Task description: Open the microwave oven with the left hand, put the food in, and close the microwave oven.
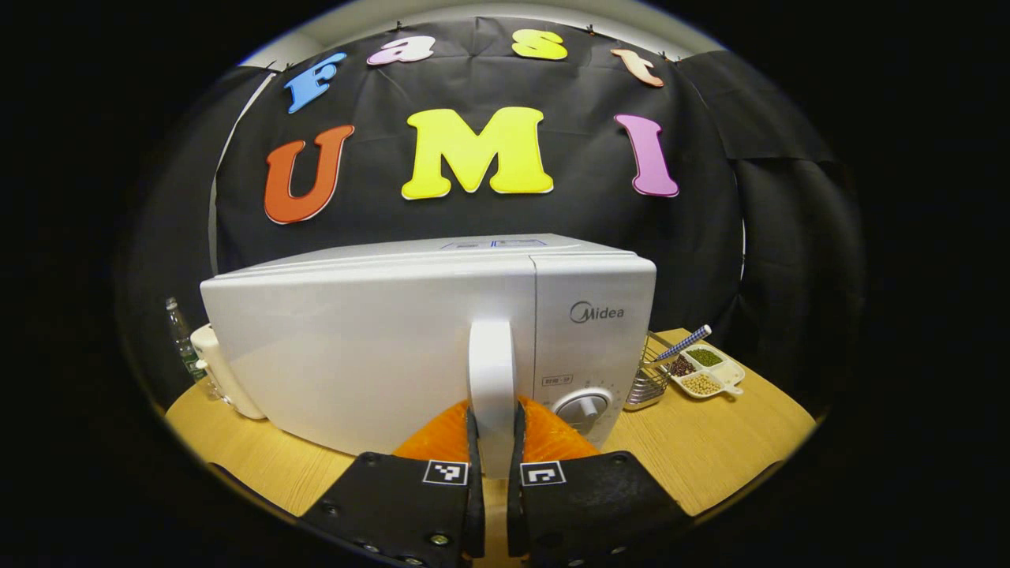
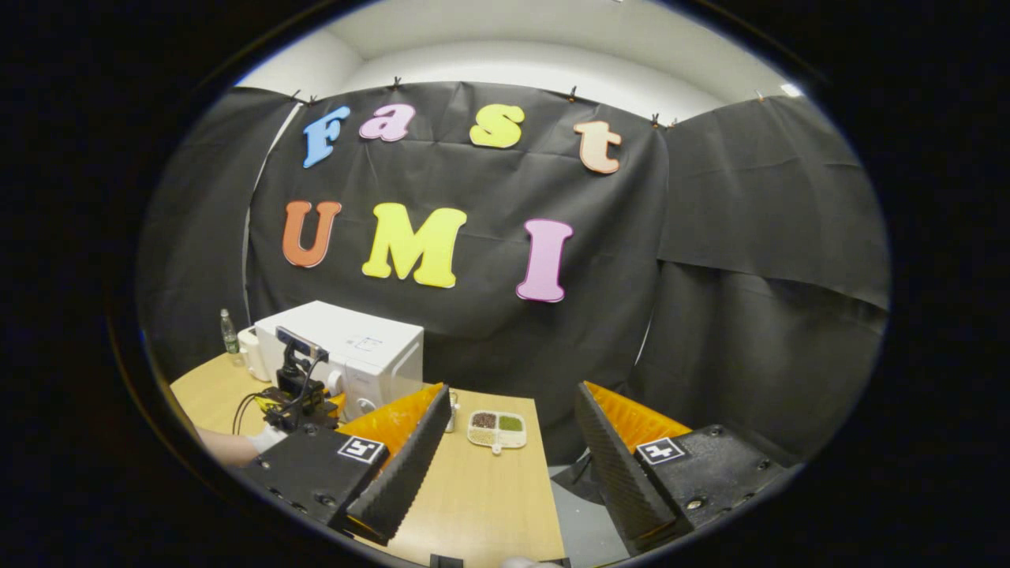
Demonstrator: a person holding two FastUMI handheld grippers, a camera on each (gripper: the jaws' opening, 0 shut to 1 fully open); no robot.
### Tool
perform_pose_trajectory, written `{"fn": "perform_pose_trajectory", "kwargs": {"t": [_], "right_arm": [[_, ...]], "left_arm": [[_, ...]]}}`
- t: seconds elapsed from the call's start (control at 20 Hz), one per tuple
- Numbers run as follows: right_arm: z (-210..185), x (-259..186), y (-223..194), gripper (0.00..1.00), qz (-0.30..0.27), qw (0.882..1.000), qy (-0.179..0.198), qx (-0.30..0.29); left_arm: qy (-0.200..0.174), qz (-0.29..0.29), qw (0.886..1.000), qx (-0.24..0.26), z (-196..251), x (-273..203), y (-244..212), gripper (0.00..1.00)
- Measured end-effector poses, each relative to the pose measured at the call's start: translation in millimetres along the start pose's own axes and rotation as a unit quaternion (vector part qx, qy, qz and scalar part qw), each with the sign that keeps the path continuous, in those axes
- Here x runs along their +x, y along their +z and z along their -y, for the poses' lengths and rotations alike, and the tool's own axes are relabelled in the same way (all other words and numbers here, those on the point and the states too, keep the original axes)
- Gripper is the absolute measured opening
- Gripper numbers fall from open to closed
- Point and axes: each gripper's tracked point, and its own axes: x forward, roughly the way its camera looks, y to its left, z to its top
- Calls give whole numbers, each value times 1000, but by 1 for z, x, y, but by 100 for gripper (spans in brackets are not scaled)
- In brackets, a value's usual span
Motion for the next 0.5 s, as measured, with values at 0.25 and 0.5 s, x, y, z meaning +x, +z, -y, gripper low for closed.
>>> {"fn": "perform_pose_trajectory", "kwargs": {"t": [0.25,0.5], "right_arm": [[-1,-1,-3,96,-3,1000,3,8],[-8,-2,-2,100,-2,1000,9,13]], "left_arm": [[-4,-7,1000,-8,-2,-1,-1,7],[-9,3,1000,1,-8,-39,-10,7]]}}
